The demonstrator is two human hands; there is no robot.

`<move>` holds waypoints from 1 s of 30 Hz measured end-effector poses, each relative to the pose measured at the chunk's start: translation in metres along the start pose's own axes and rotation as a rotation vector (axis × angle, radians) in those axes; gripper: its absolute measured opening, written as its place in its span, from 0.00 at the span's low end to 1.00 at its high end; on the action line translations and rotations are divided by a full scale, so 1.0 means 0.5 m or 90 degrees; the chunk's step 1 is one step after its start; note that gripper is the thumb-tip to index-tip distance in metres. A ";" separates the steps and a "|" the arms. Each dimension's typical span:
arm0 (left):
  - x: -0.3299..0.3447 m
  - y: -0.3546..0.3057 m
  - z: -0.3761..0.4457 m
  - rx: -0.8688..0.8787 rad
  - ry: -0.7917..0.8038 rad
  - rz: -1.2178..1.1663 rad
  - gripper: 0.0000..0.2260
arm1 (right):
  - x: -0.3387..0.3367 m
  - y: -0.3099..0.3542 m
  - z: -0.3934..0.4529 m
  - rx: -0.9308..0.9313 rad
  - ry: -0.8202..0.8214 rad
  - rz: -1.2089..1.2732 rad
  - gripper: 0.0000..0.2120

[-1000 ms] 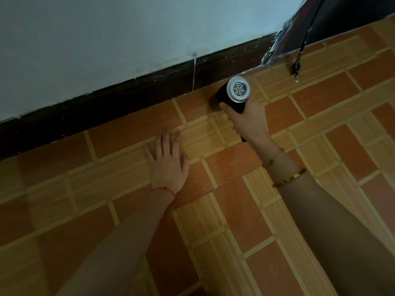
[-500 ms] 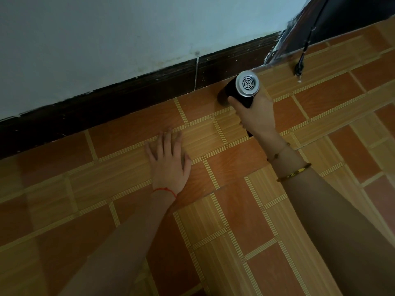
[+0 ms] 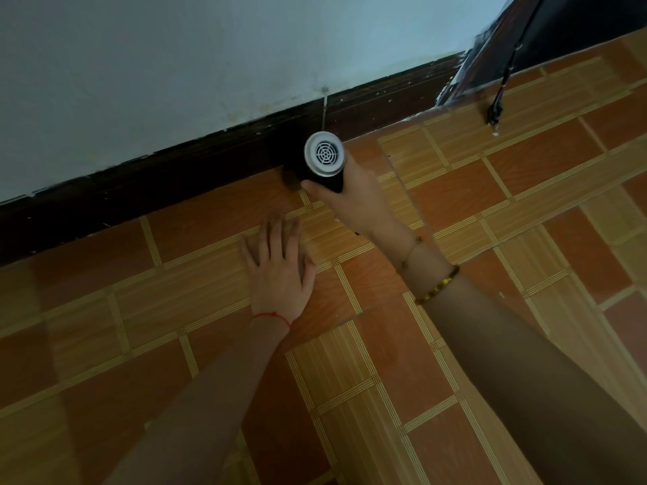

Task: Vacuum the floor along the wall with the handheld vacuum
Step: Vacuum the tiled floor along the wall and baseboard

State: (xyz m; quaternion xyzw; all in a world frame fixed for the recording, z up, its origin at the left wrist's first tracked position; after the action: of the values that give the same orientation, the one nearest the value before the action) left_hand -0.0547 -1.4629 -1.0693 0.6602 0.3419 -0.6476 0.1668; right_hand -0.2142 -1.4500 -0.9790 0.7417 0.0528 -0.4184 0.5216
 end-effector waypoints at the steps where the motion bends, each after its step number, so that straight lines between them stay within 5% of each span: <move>1: 0.000 0.000 0.000 0.000 0.001 -0.002 0.27 | -0.003 -0.002 0.001 0.004 -0.011 0.001 0.33; 9: 0.002 0.001 0.002 -0.006 0.014 -0.011 0.27 | -0.126 -0.105 -0.008 0.166 -0.176 -0.037 0.31; 18: 0.000 0.000 0.001 -0.005 0.003 0.001 0.27 | -0.064 -0.055 0.000 0.045 -0.055 -0.017 0.32; 30: 0.000 0.001 0.000 -0.006 -0.007 -0.002 0.26 | -0.175 -0.144 -0.013 0.204 -0.223 -0.036 0.33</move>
State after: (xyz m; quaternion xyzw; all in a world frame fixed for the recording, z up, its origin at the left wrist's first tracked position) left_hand -0.0543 -1.4633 -1.0692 0.6556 0.3452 -0.6494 0.1710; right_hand -0.3040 -1.3808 -0.9716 0.7293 -0.0847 -0.5579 0.3868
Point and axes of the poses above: each hand's wrist, its own z-axis towards the middle knuckle, its own x-axis out of the palm, y = z × x, the point moved 10 cm from there along z, towards the middle knuckle, and after that the axes turned 4 degrees about y, right-handed, at the moved point
